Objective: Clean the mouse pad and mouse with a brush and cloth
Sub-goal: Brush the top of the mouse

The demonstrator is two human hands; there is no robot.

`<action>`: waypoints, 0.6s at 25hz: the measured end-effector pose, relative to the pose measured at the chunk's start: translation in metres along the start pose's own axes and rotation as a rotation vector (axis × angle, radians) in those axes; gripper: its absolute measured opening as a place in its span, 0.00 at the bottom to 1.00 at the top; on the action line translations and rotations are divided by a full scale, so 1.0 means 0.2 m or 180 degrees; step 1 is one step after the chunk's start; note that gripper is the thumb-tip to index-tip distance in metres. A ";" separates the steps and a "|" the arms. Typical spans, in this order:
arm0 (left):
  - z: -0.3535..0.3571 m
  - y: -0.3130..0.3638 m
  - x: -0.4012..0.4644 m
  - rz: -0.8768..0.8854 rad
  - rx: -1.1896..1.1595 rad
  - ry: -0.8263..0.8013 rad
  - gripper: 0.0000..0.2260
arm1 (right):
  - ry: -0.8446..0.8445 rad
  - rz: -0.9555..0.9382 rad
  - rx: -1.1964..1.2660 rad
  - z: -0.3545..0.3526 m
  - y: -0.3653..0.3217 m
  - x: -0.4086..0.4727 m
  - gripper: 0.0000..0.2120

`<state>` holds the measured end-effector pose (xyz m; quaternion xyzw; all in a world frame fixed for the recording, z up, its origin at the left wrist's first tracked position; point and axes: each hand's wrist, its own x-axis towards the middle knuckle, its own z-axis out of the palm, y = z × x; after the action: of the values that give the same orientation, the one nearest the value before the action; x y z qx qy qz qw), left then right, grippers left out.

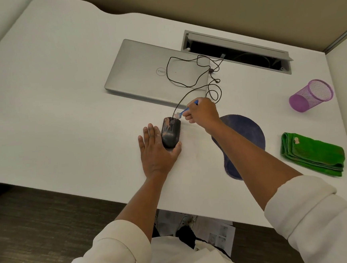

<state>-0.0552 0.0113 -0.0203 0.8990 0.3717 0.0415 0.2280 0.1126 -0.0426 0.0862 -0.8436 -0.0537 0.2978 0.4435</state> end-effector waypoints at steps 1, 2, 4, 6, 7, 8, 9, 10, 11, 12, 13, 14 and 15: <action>0.00 0.00 0.00 0.0000 -0.0007 -0.0006 0.46 | -0.0147 0.0084 -0.0078 0.00 -0.01 -0.01 0.09; 0.00 0.00 0.00 -0.0002 -0.0015 0.0003 0.46 | -0.0288 0.0164 -0.0249 -0.01 -0.02 -0.02 0.08; 0.01 0.00 0.00 -0.0012 -0.0023 0.0032 0.46 | -0.0502 0.0249 -0.0520 -0.04 -0.06 -0.03 0.08; 0.00 -0.01 0.00 -0.0004 -0.0029 0.0021 0.45 | -0.0432 0.0060 -0.0635 -0.07 -0.08 -0.03 0.09; 0.00 0.00 0.00 0.0005 -0.0033 0.0010 0.45 | -0.0298 -0.0143 -0.0701 -0.08 -0.07 -0.03 0.09; 0.00 0.00 0.00 0.0013 -0.0029 0.0004 0.45 | -0.0189 -0.0344 -0.0785 -0.08 -0.05 -0.03 0.10; 0.00 0.00 -0.01 0.0014 -0.0021 0.0004 0.45 | -0.0161 -0.0493 -0.0858 -0.07 -0.02 -0.04 0.10; 0.00 0.00 -0.01 0.0006 -0.0020 0.0008 0.45 | -0.0209 -0.0551 -0.0918 -0.05 0.00 -0.05 0.10; 0.00 0.00 0.00 -0.0008 -0.0031 0.0014 0.45 | -0.0281 -0.0550 -0.0969 -0.04 0.02 -0.06 0.10; 0.00 0.00 0.00 -0.0021 -0.0038 0.0021 0.45 | -0.0327 -0.0528 -0.1010 -0.04 0.03 -0.06 0.10; 0.00 0.00 0.00 -0.0032 -0.0030 0.0022 0.45 | -0.0338 -0.0516 -0.1020 -0.05 0.03 -0.07 0.10; 0.00 0.00 0.00 -0.0041 -0.0015 0.0017 0.45 | -0.0301 -0.0538 -0.0992 -0.06 0.03 -0.07 0.10; -0.01 0.00 -0.01 -0.0051 -0.0011 0.0006 0.45 | -0.0219 -0.0604 -0.0959 -0.08 0.02 -0.07 0.10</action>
<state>-0.0564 0.0110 -0.0194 0.8955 0.3790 0.0413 0.2295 0.1082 -0.0612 0.0959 -0.8810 -0.1922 0.2720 0.3361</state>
